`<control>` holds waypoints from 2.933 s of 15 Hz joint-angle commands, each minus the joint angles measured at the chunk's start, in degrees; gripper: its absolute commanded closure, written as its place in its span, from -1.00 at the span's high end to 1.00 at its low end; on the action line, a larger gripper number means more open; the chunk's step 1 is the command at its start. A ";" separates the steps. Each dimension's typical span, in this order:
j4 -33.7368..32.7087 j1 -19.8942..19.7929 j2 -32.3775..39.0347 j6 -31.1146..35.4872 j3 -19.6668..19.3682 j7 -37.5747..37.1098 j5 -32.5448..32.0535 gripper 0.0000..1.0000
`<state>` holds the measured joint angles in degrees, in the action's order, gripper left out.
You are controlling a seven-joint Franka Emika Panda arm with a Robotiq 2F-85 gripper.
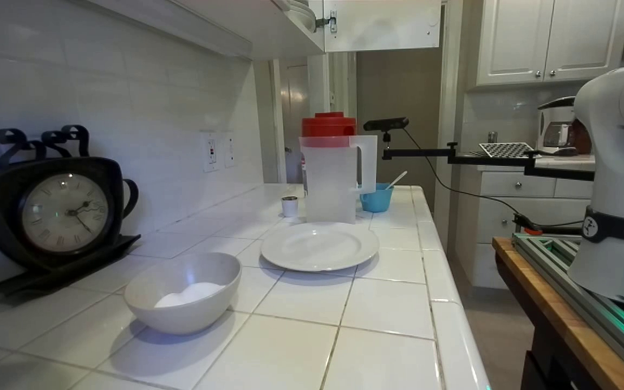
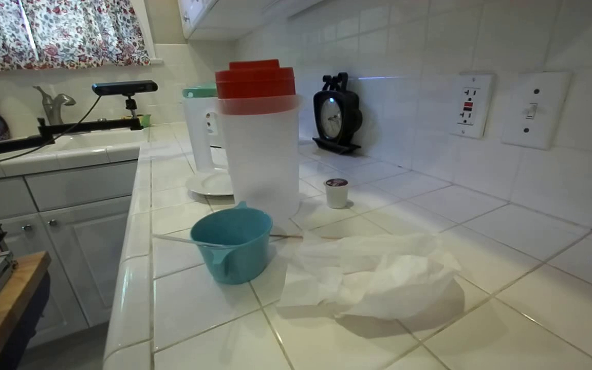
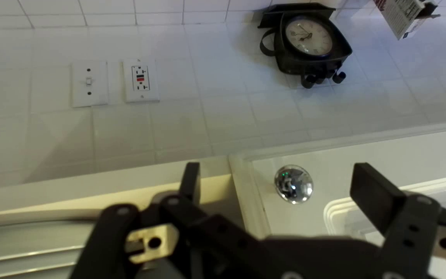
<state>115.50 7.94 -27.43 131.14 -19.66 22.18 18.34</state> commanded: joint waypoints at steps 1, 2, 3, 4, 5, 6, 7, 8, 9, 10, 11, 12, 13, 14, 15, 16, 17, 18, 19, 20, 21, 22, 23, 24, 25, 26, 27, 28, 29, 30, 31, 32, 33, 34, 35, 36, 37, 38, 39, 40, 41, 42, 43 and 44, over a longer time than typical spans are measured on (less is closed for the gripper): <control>-0.31 -1.79 0.43 -0.44 1.26 0.78 1.20 1.00; -0.25 -1.13 0.56 0.48 0.73 1.68 2.51 1.00; -0.81 -0.99 1.26 1.22 0.45 3.14 2.49 1.00; -1.08 -0.97 1.58 1.97 0.37 3.86 2.31 1.00; -1.83 -0.74 2.00 2.68 -0.02 5.05 2.34 1.00; -2.24 -0.72 2.27 3.29 -0.19 5.80 2.17 1.00; -2.76 -0.34 2.51 3.68 -0.68 6.68 2.93 1.00; -2.95 -0.41 2.61 4.19 -0.75 7.37 2.67 1.00; -3.21 -0.02 2.58 4.27 -1.20 8.33 3.20 1.00; -3.23 0.71 2.46 4.50 -1.81 9.85 4.41 1.00; -3.22 1.56 2.29 5.02 -2.47 11.72 6.23 1.00; -3.41 2.23 2.32 5.26 -3.04 13.77 7.82 1.00; -3.56 2.91 2.39 5.60 -3.64 15.72 9.57 1.00; -3.88 3.64 2.59 6.09 -4.35 17.89 11.50 1.00; -4.22 4.19 2.84 6.27 -5.00 20.09 13.21 1.00; -4.60 5.11 3.07 6.38 -6.02 22.67 15.63 1.00; -5.08 5.97 3.25 6.11 -7.01 25.17 18.16 1.00; -5.68 6.37 3.78 5.60 -7.70 27.65 20.46 1.00; -6.30 6.62 4.25 4.98 -8.29 30.26 22.98 1.00; -7.01 6.78 4.94 4.22 -8.81 32.98 25.72 1.00; -7.62 6.84 5.62 3.34 -9.19 35.87 28.76 1.00; -8.37 6.52 6.47 2.01 -9.35 38.44 31.80 1.00; -9.11 5.66 7.43 0.50 -9.12 40.60 34.39 1.00; -9.98 4.81 8.47 -1.32 -8.87 42.61 36.95 1.00; -10.66 3.72 9.51 -2.91 -8.42 44.25 39.15 1.00; -11.49 2.53 10.58 -4.66 -7.89 45.65 41.15 1.00; -12.12 1.47 11.49 -6.35 -7.48 47.04 43.26 1.00; -12.85 0.18 12.48 -8.11 -6.92 48.08 44.94 1.00; -13.56 -1.18 13.45 -9.76 -6.34 49.17 46.57 1.00; -14.12 -2.42 14.28 -11.31 -5.80 50.28 48.28 1.00; -14.80 -3.79 15.15 -13.00 -5.22 51.02 49.76 1.00; -15.34 -5.05 15.92 -14.45 -4.69 51.88 51.19 1.00; -15.97 -6.44 16.66 -15.68 -3.96 52.22 51.94 1.00; -16.54 -7.65 17.36 -16.89 -3.39 52.80 52.84 1.00; -17.10 -8.77 17.98 -18.08 -2.89 53.27 53.78 1.00; -17.65 -9.81 18.56 -19.06 -2.34 53.43 54.33 1.00; -18.13 -10.71 19.10 -19.86 -1.83 53.64 54.99 1.00; -18.66 -11.57 19.62 -20.61 -1.31 53.77 55.34 1.00; -19.07 -12.29 20.04 -20.99 -0.77 53.86 55.59 1.00; -19.47 -12.92 20.40 -21.55 -0.28 54.01 55.88 1.00; -19.93 -13.46 20.87 -22.35 0.02 54.05 56.64 1.00; -20.32 -13.94 21.27 -22.63 0.47 54.26 56.89 1.00; -20.58 -14.34 21.57 -23.05 0.82 54.35 57.31 1.00; -21.04 -14.67 22.00 -23.72 1.11 54.47 57.72 1.00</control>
<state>97.33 -4.29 -7.82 110.12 -19.98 74.35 73.33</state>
